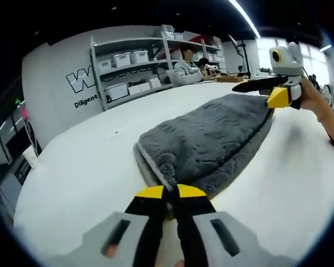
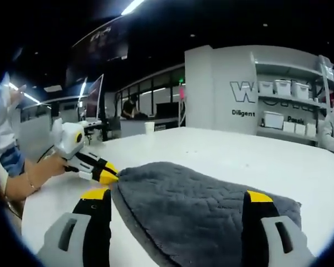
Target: Open the folded towel by lifting each exposed corner and separating the folded layers until the towel lies flat within the target outline without major curled edges
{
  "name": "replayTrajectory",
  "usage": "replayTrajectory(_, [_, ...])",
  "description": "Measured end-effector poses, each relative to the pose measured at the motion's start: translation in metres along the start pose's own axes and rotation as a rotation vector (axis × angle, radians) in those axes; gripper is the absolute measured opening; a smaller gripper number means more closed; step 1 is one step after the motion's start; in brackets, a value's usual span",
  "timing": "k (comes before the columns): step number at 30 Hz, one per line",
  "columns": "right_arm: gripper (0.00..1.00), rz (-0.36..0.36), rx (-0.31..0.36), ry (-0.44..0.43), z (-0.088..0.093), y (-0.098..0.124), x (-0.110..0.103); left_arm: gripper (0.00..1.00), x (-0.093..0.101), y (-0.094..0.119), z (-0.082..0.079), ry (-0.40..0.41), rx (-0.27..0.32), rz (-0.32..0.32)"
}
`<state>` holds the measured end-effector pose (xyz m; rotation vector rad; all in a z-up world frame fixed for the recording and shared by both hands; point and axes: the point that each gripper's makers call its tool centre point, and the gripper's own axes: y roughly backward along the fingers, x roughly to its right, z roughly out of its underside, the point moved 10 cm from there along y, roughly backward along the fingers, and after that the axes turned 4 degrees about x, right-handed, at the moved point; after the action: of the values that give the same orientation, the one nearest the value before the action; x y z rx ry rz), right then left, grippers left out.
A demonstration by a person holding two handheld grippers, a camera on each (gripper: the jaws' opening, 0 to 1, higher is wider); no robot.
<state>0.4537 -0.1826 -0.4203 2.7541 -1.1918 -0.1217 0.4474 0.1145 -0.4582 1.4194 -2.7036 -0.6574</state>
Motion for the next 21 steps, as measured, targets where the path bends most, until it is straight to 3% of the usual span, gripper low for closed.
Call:
replayTrajectory(3, [0.96, 0.0, 0.001, 0.0, 0.0, 0.0, 0.0, 0.05, -0.003, -0.001, 0.0, -0.001, -0.002, -0.005])
replayTrajectory(4, [0.95, 0.004, 0.009, -0.01, -0.001, 0.001, 0.002, 0.05, -0.027, 0.002, 0.003, 0.028, -0.018, -0.072])
replayTrajectory(9, [0.79, 0.028, 0.013, -0.015, -0.001, 0.004, 0.007, 0.05, -0.037, 0.005, 0.006, 0.043, -0.028, -0.111])
replayTrajectory(14, [0.8, 0.066, 0.012, -0.066, 0.002, 0.01, 0.016, 0.05, -0.056, 0.008, 0.009, 0.062, -0.047, -0.169])
replayTrajectory(21, [0.81, 0.064, 0.01, -0.079, 0.002, 0.01, 0.013, 0.05, -0.056, 0.02, 0.014, 0.102, -0.058, -0.236])
